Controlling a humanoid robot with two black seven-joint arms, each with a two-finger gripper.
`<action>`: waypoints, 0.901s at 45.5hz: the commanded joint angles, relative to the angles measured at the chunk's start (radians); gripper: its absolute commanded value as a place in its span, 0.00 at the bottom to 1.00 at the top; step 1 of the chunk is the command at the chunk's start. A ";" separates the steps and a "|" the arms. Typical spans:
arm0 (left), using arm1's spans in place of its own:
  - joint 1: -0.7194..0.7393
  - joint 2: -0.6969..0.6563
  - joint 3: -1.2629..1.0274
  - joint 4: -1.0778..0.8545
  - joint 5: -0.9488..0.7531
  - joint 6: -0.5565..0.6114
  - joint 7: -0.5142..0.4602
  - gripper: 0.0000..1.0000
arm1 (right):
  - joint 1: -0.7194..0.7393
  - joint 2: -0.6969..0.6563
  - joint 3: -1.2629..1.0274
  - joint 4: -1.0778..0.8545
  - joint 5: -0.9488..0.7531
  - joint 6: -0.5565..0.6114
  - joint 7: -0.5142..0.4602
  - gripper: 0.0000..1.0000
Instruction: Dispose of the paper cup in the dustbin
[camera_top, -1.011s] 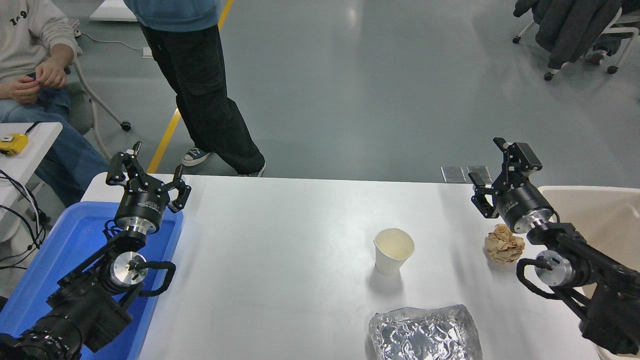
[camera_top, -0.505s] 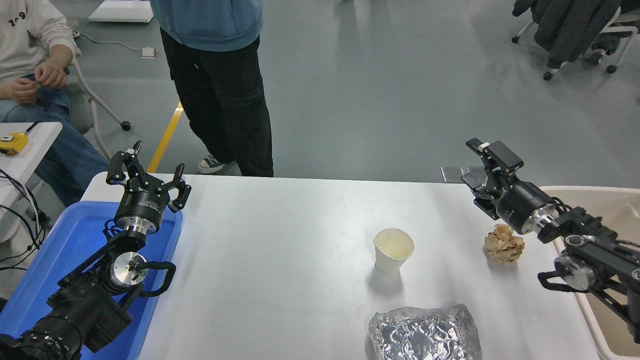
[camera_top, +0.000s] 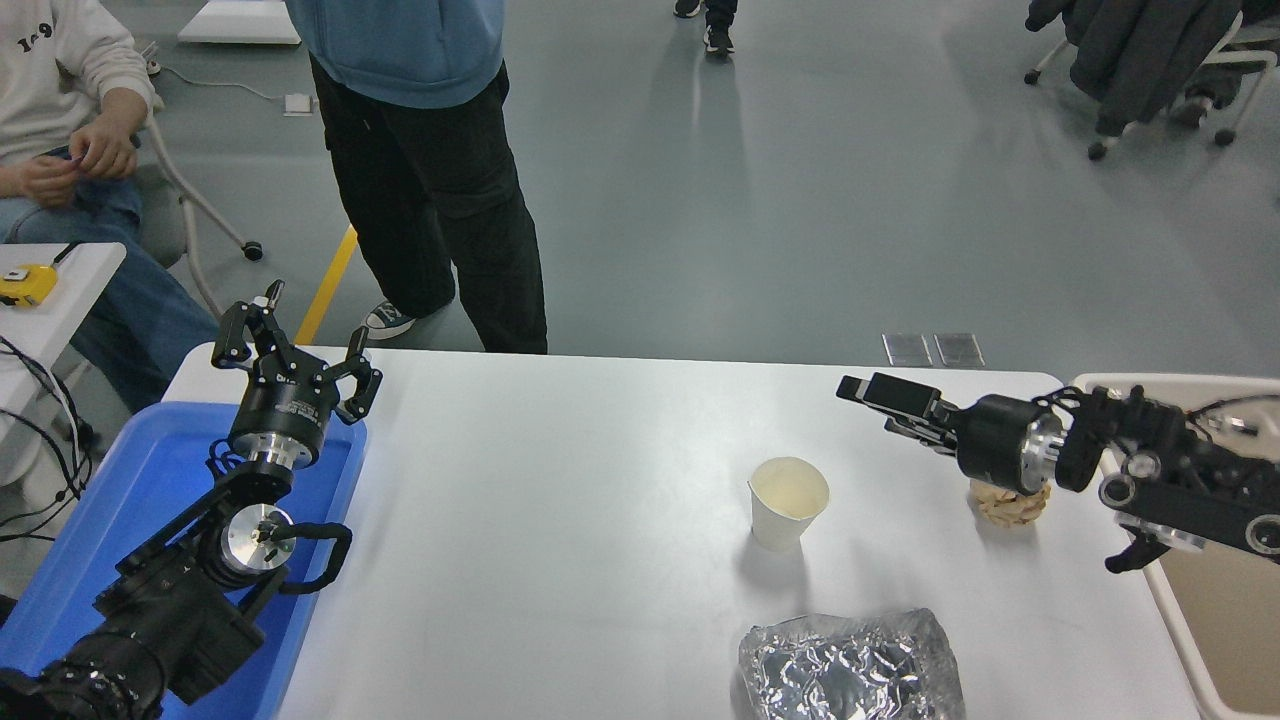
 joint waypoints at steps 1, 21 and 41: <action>0.000 0.000 0.000 0.000 0.000 0.000 0.000 1.00 | 0.163 0.092 -0.219 0.026 -0.011 0.001 -0.032 0.99; 0.000 0.000 0.000 0.000 0.000 0.000 0.000 1.00 | 0.203 0.244 -0.318 -0.038 -0.020 0.053 -0.173 0.99; 0.000 0.000 0.000 0.000 0.000 0.000 0.000 1.00 | 0.145 0.359 -0.318 -0.179 -0.019 0.047 -0.214 0.99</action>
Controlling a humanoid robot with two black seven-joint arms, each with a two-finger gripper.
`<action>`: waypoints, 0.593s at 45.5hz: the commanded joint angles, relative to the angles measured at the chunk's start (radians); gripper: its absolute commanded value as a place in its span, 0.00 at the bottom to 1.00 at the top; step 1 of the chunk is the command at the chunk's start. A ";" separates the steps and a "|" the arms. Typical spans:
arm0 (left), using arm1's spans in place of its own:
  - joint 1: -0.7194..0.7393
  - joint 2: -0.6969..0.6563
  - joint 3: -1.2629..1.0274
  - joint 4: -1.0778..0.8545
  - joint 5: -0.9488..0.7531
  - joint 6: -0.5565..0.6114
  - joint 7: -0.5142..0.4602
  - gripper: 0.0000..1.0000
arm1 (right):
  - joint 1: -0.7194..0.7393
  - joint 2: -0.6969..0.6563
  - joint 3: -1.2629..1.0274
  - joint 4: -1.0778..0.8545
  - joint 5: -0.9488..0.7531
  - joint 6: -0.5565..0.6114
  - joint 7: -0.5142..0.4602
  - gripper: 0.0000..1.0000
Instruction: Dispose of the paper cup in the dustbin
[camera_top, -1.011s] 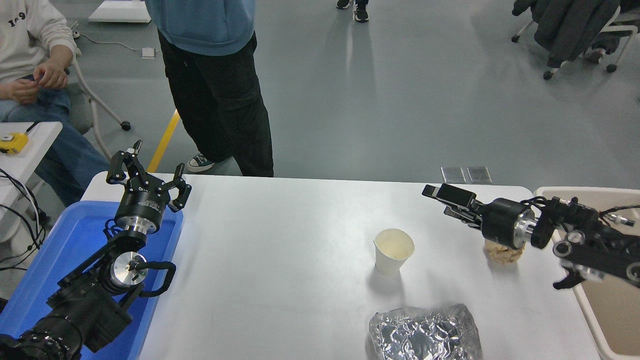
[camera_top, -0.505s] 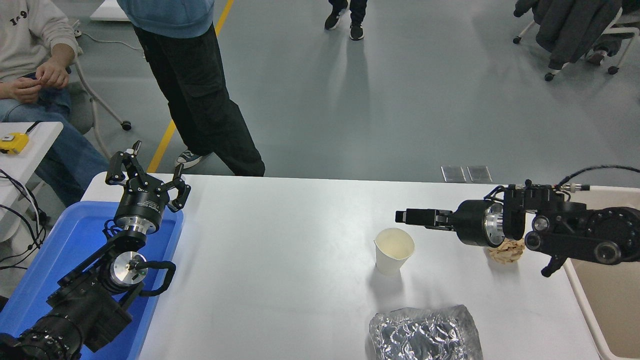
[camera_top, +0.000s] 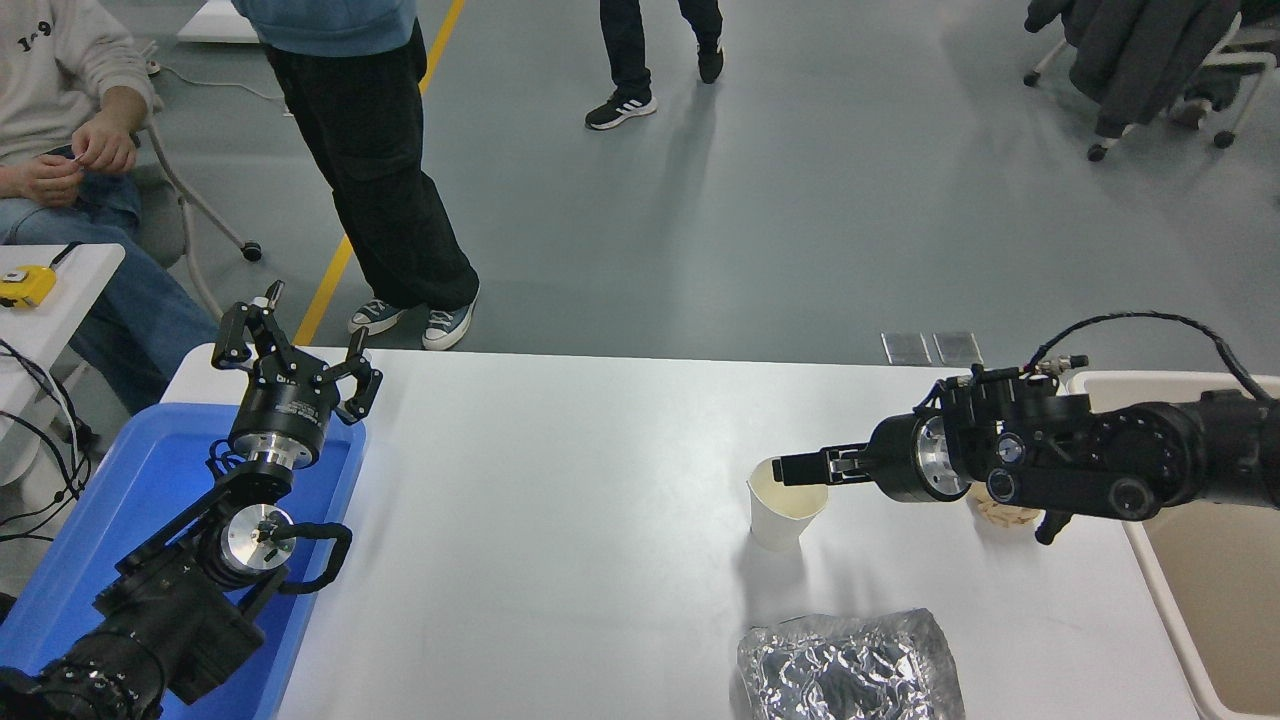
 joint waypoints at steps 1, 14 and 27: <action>0.001 0.000 0.000 0.000 0.000 0.000 0.000 1.00 | -0.025 0.057 -0.006 -0.064 0.000 -0.001 -0.017 0.99; 0.000 0.000 0.000 0.000 0.000 0.000 0.000 1.00 | -0.060 0.067 -0.010 -0.111 -0.003 -0.001 -0.014 0.99; 0.000 0.000 0.000 0.000 0.000 0.000 0.000 1.00 | -0.094 0.068 -0.010 -0.130 -0.040 -0.025 -0.008 0.92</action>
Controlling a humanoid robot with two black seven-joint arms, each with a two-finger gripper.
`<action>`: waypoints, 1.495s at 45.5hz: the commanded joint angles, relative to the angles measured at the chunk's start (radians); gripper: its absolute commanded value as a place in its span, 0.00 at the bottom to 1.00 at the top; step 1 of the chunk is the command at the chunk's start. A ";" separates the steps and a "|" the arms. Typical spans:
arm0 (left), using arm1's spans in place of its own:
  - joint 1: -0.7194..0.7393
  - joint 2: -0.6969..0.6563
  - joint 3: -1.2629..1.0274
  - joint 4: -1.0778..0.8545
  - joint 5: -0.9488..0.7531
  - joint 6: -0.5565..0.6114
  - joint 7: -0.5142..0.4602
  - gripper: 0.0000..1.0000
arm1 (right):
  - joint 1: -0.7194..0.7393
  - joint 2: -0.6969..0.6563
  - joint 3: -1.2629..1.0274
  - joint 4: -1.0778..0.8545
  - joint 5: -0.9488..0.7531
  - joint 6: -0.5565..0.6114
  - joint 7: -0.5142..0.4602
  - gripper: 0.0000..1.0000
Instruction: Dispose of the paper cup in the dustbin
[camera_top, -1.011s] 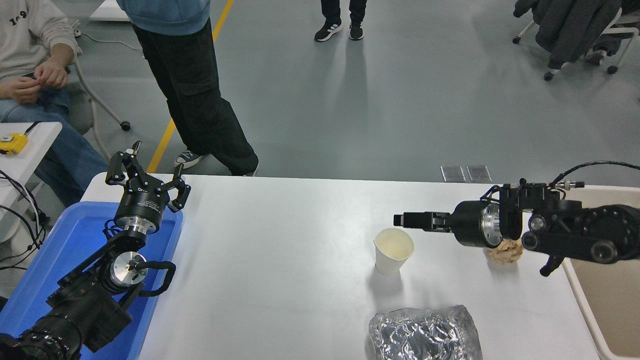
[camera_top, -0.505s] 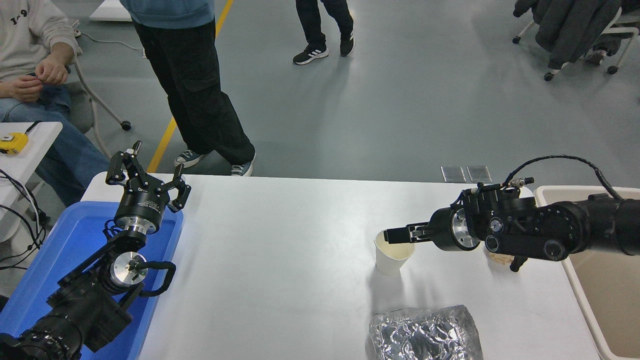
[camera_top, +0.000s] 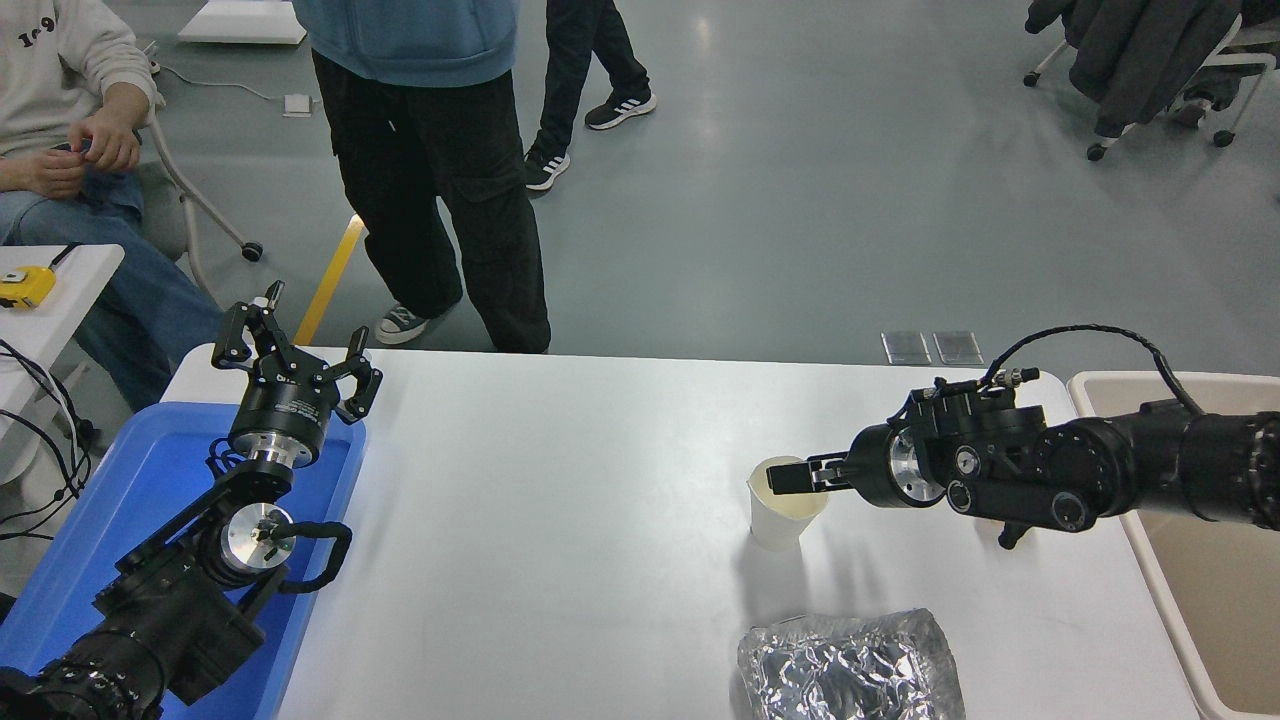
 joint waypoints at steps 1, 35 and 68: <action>0.000 0.000 0.000 0.000 0.000 0.000 0.000 1.00 | -0.028 0.005 -0.001 -0.022 -0.036 -0.025 0.007 0.90; 0.001 0.000 0.000 0.000 0.000 0.000 0.000 1.00 | 0.004 0.006 -0.005 -0.016 -0.068 -0.022 0.010 0.00; 0.001 0.000 0.000 0.002 0.000 0.000 0.000 1.00 | 0.213 -0.168 -0.004 0.166 0.014 0.032 0.033 0.00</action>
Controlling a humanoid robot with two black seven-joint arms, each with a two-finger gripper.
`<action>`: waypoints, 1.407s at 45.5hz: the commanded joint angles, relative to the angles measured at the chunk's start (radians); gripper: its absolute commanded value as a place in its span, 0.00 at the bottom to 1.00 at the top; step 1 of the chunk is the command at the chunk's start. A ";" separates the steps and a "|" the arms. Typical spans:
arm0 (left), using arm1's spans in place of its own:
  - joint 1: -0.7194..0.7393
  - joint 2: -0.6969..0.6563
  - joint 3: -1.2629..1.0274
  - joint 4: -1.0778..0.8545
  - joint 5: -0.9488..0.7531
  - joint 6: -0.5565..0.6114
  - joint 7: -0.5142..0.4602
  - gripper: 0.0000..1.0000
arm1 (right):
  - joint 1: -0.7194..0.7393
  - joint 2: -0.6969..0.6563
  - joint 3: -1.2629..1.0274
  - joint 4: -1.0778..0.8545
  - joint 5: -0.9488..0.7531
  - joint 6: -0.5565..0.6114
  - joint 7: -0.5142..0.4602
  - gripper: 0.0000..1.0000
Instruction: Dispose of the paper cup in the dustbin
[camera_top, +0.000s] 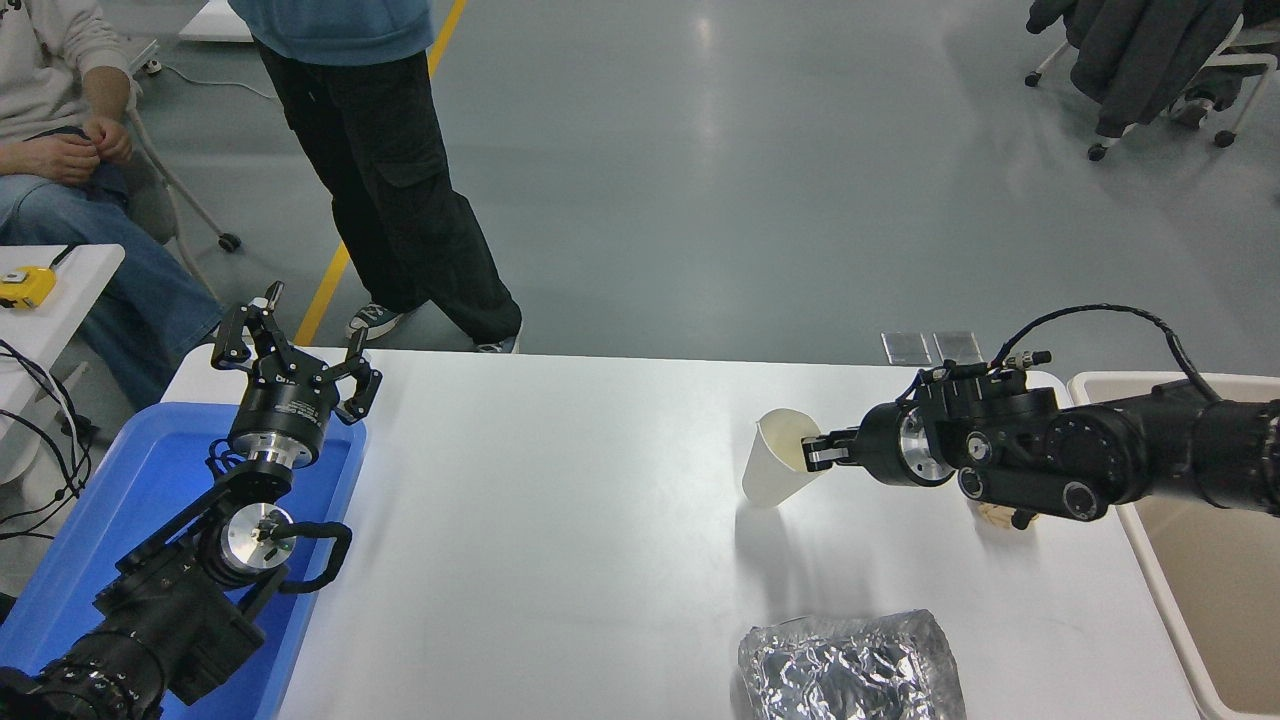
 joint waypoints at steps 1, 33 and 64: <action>0.000 0.000 0.000 0.002 0.000 0.000 0.000 1.00 | 0.130 -0.109 -0.002 0.126 0.043 0.034 0.010 0.00; 0.001 0.000 0.000 0.002 0.000 0.000 0.000 1.00 | 0.608 -0.398 -0.175 0.401 0.172 0.160 0.053 0.00; 0.001 0.000 0.000 0.002 0.000 0.000 0.000 1.00 | 0.493 -0.609 -0.125 0.330 0.154 0.150 0.053 0.00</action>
